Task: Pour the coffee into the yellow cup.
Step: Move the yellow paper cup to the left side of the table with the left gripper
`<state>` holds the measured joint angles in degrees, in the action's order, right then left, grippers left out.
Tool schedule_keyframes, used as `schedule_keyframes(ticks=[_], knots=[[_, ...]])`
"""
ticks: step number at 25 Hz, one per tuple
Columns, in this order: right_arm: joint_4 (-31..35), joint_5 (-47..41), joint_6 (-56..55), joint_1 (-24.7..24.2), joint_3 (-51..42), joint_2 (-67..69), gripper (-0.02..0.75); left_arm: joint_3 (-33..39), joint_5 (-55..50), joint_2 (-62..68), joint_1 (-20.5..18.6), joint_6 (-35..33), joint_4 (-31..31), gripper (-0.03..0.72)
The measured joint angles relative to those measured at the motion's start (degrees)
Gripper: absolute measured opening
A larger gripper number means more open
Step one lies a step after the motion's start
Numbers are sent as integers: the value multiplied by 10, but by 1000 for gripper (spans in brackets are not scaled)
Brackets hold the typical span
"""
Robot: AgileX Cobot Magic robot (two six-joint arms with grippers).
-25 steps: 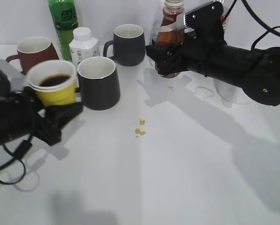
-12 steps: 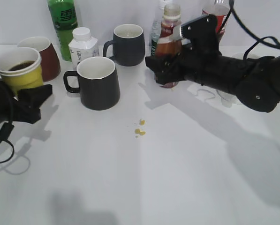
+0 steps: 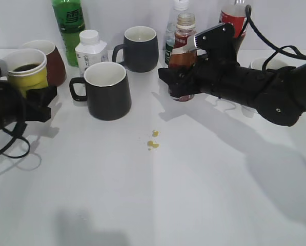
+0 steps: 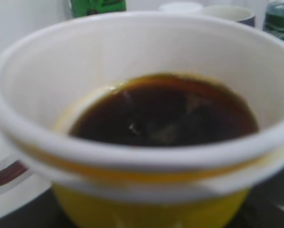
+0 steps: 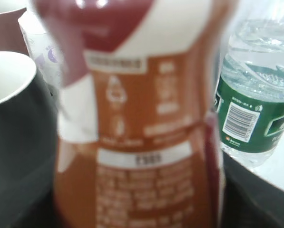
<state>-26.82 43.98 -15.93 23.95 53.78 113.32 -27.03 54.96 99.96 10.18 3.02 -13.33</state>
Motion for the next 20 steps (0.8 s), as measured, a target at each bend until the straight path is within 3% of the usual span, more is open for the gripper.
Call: schedule_keyframes(ticks=[10, 20], knots=[[0, 0, 0, 0, 0, 0, 502, -37, 49, 108, 0, -1, 33, 443], [0, 0, 0, 0, 0, 0, 502, -38, 66, 127, 0, -19, 33, 471]])
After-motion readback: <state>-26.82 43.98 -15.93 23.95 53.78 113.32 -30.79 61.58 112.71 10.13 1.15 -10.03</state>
